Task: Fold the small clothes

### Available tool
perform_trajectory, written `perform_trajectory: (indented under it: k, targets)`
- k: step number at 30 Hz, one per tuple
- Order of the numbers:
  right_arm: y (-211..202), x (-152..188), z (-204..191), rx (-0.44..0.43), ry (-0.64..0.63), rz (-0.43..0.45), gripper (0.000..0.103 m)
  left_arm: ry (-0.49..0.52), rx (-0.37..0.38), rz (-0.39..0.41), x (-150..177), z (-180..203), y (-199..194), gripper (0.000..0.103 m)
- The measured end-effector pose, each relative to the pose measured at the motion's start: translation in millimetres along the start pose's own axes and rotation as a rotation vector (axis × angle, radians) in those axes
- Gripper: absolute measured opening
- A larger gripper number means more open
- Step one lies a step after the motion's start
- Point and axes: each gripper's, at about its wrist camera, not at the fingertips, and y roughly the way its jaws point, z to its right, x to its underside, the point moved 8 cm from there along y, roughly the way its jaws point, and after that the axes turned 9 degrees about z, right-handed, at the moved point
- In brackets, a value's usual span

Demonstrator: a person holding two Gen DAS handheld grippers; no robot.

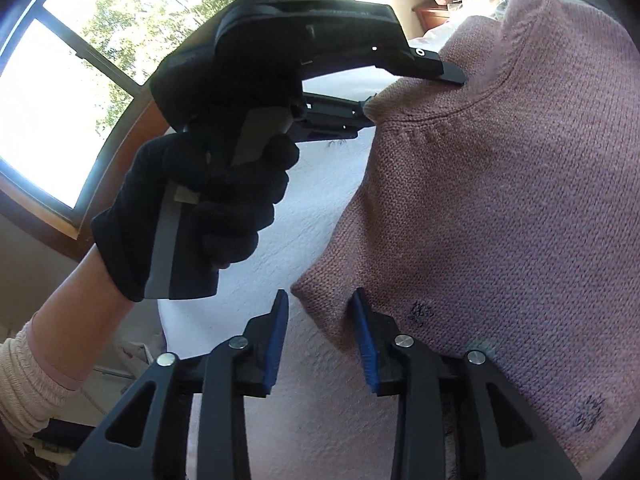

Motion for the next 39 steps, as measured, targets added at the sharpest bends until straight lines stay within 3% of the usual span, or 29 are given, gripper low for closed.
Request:
perform_trajectory:
  k: [5,10,14,16,18,20,22,24,28,35,37,39]
  targets:
    - [-43.9,-3.6,-5.5,-0.048,0.038,0.093,0.046,0.052,-0.015,0.028,17.8,13.8,-47.1,0.052]
    - [-125.1,10.2,29.3,0.063,0.178,0.247,0.055,0.161,-0.062,0.026,72.6,30.5,-86.7,0.058]
    - [-154.4,34.0,81.3,0.170,0.331,0.258,0.063,0.154,-0.061,-0.008,105.1,29.5,-83.6,0.058]
    - [-151.1,46.9,107.6,0.194,0.408,0.217,0.064,0.164,-0.097,-0.022,113.4,23.4,-75.1,0.050]
    - [-138.6,54.8,120.8,0.134,0.473,0.182,0.064,0.160,-0.112,-0.034,119.6,17.8,-66.7,0.035]
    - [-123.1,57.2,123.0,0.056,0.533,0.163,0.064,0.152,-0.136,-0.039,122.5,12.8,-62.5,0.013]
    - [-111.1,60.1,123.1,-0.039,0.610,0.153,0.064,0.116,-0.123,-0.040,120.3,8.2,-64.1,0.011]
    - [-109.1,56.4,125.5,-0.031,0.589,0.145,0.041,0.100,-0.101,-0.033,117.9,8.9,-71.6,0.008]
    - [-119.2,59.0,122.5,0.065,0.490,0.103,0.025,0.171,-0.114,-0.033,121.4,10.9,-82.0,0.008]
    - [-104.6,70.0,116.8,0.144,0.431,0.034,0.024,0.168,-0.137,-0.058,127.6,-8.5,-58.0,0.009]
    - [-106.8,65.4,111.5,0.149,0.399,0.025,0.028,0.175,-0.126,-0.072,124.1,-5.9,-60.5,0.011]
    - [-114.8,56.1,102.8,0.158,0.361,0.029,0.043,0.189,-0.108,-0.087,116.5,0.6,-68.6,0.017]
